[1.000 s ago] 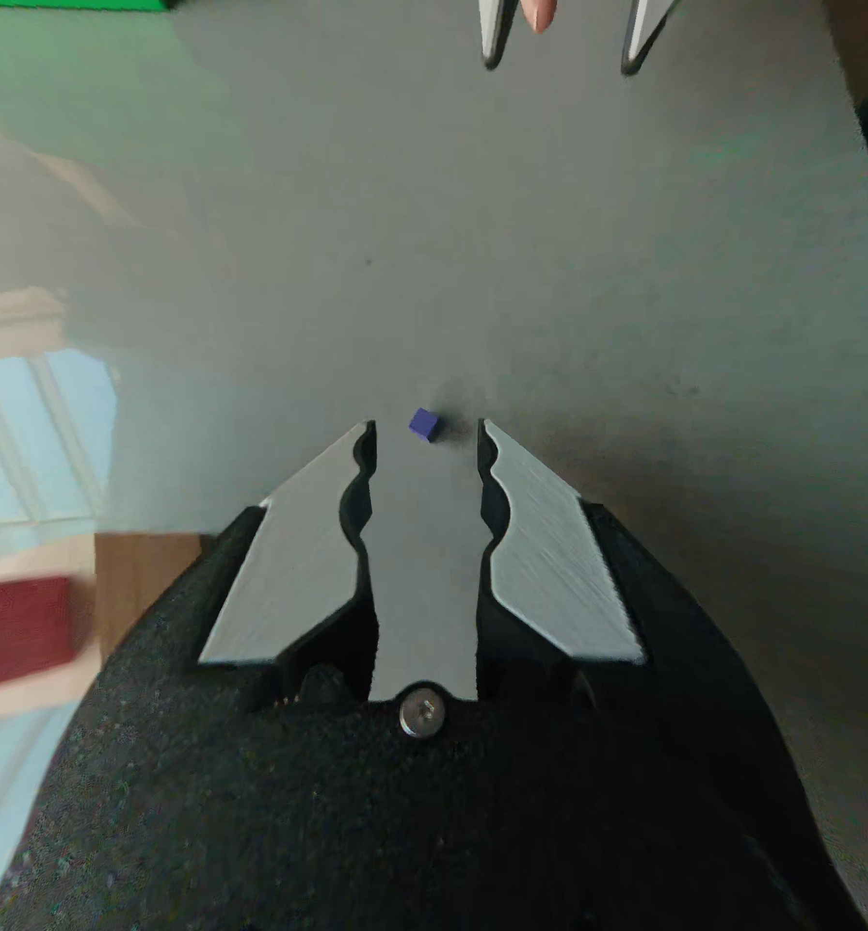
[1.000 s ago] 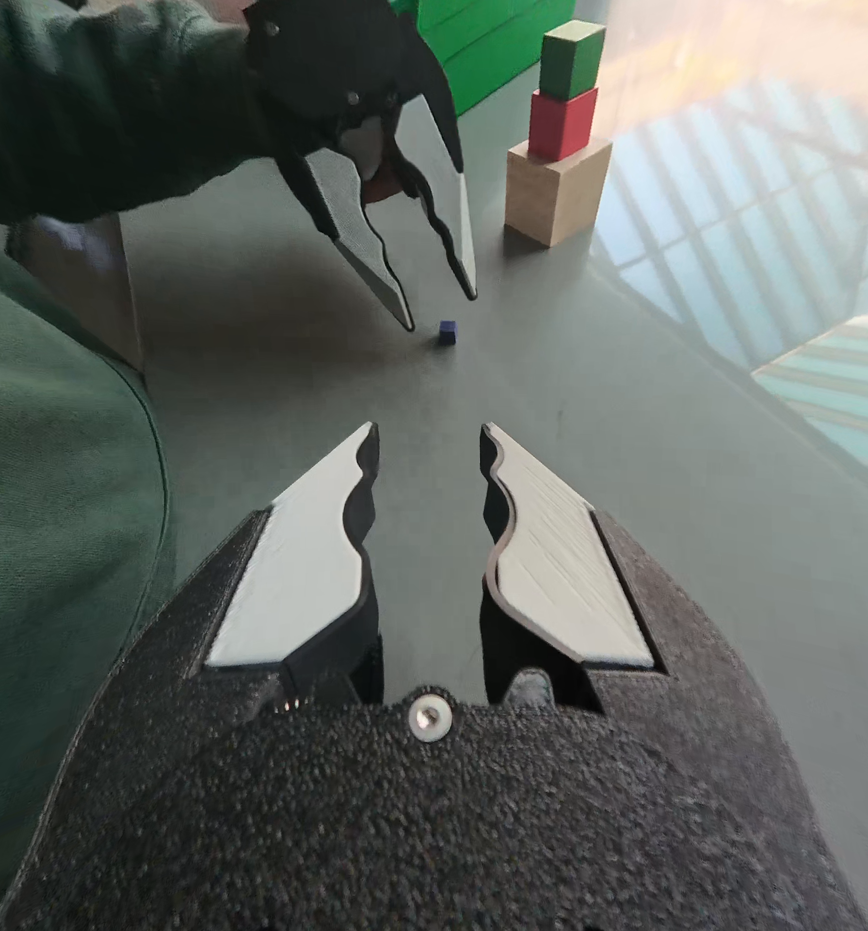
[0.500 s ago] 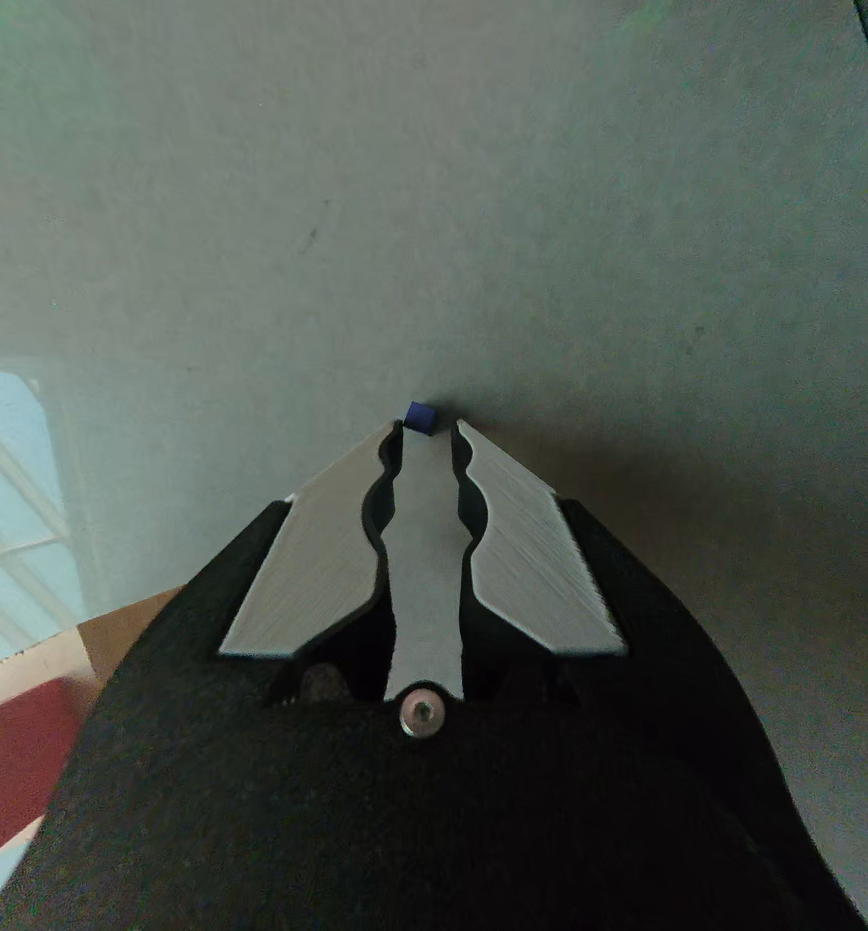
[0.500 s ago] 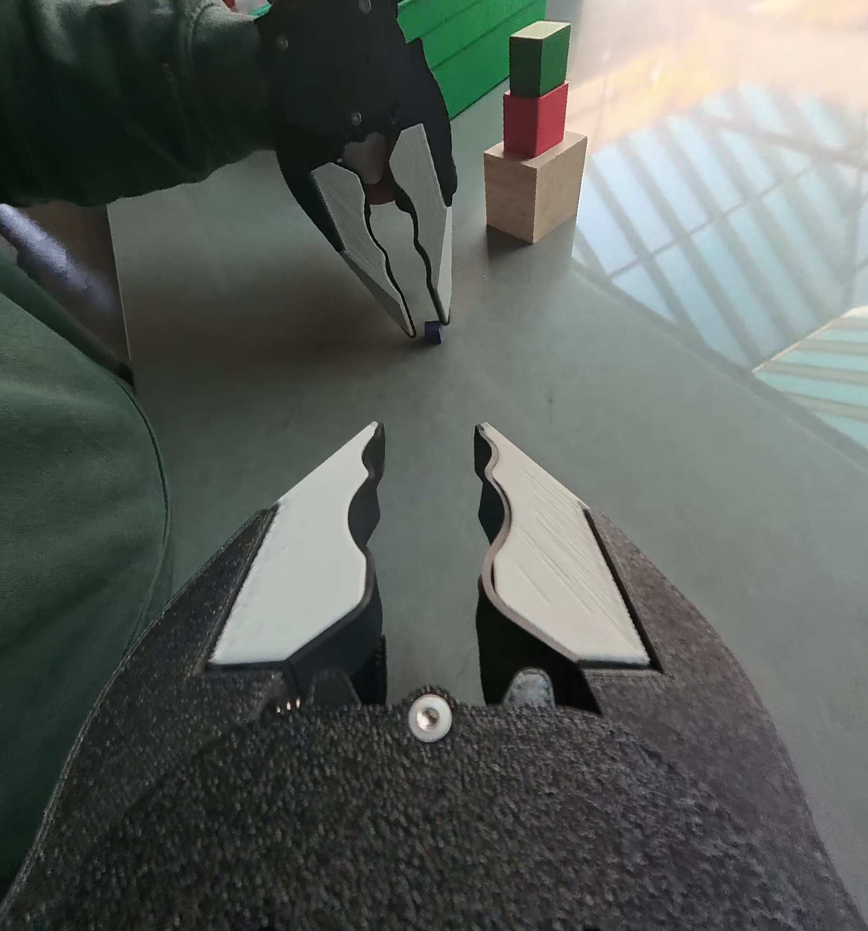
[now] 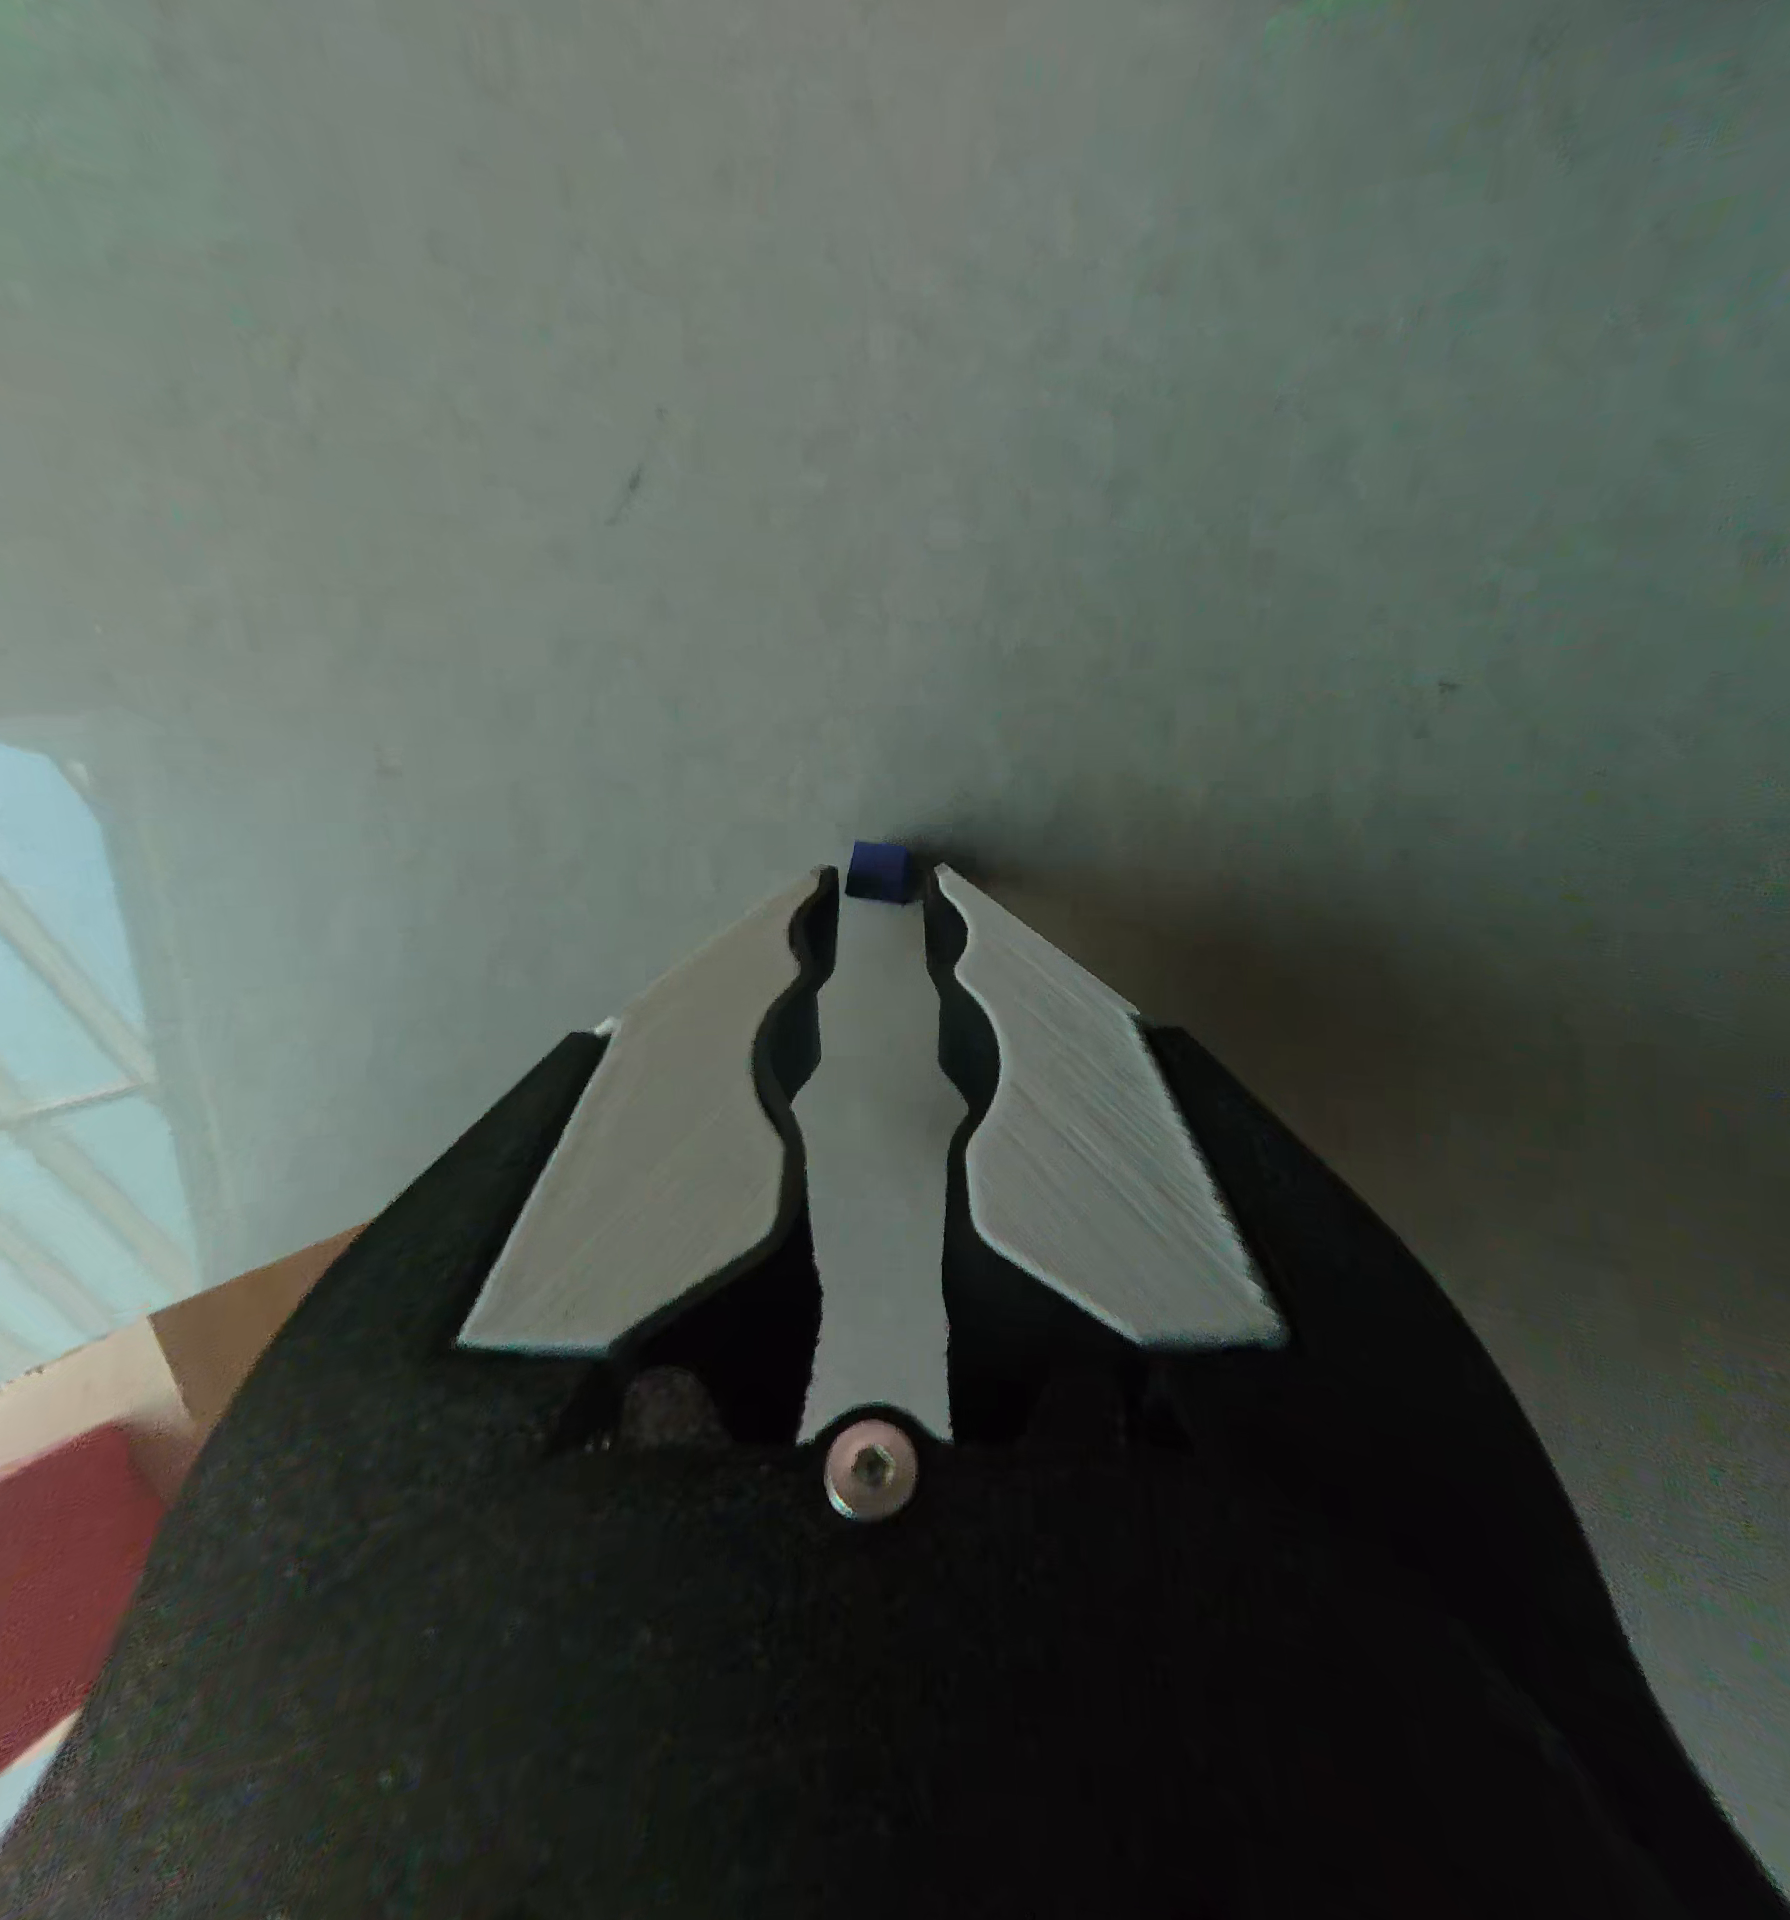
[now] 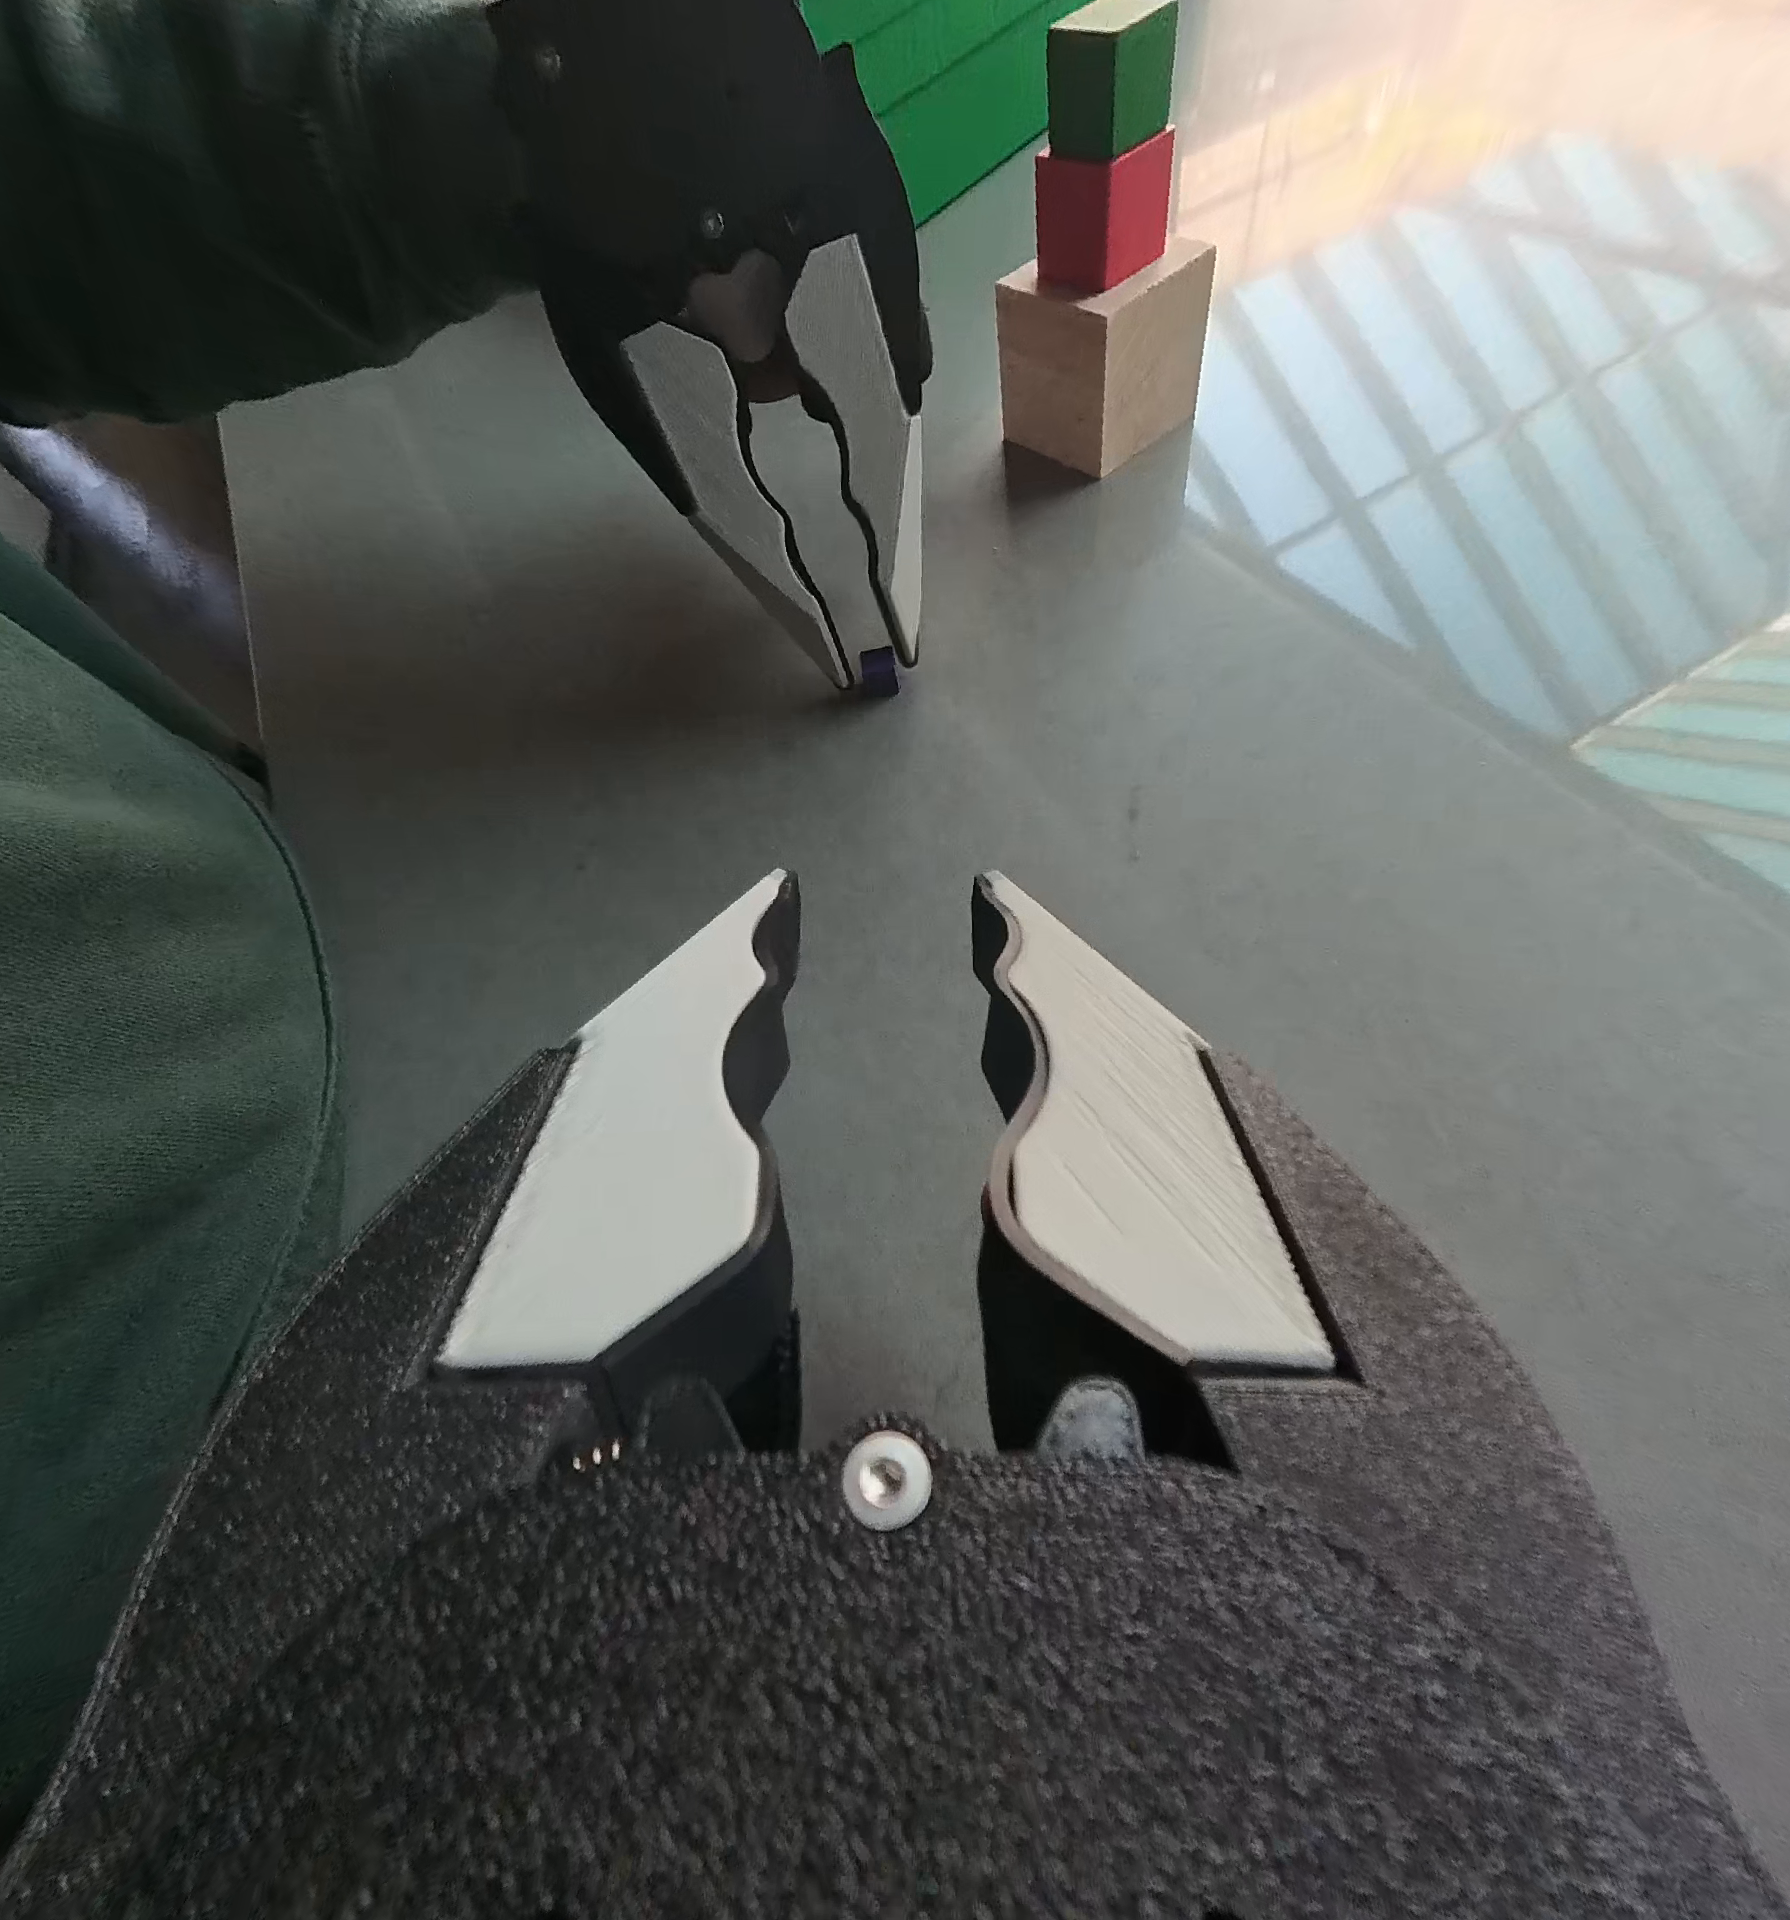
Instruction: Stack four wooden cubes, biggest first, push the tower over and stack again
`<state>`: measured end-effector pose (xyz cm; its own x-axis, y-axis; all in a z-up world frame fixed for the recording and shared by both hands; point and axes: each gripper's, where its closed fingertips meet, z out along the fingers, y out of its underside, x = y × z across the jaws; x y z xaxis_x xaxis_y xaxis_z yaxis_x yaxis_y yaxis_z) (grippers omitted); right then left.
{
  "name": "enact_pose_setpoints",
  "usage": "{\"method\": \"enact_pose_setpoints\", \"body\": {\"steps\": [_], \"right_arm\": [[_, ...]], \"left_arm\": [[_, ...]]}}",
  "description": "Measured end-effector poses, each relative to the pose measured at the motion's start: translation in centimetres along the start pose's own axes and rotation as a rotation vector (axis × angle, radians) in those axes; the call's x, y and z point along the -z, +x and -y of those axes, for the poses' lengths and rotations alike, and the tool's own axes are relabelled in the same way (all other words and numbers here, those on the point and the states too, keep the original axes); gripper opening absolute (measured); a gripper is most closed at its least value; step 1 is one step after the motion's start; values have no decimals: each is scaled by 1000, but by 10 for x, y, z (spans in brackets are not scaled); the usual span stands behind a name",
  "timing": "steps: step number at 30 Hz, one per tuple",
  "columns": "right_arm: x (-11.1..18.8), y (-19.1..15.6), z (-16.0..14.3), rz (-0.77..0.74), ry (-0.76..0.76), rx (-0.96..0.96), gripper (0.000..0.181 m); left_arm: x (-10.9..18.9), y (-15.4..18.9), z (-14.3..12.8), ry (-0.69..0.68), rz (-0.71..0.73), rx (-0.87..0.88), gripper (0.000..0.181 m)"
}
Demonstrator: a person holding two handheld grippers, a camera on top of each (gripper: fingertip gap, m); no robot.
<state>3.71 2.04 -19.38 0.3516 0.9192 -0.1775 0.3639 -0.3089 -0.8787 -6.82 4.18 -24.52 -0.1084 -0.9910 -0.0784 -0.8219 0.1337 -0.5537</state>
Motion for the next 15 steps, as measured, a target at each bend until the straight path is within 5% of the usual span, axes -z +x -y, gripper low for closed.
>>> {"method": "enact_pose_setpoints", "body": {"steps": [8,15], "right_arm": [[0,1,1,-2,13,-6,32],[0,-2,5,7,35,-7,31]], "left_arm": [[12,-1,5,0,11,14,10],[104,-53,5,52,198,126,10]]}}
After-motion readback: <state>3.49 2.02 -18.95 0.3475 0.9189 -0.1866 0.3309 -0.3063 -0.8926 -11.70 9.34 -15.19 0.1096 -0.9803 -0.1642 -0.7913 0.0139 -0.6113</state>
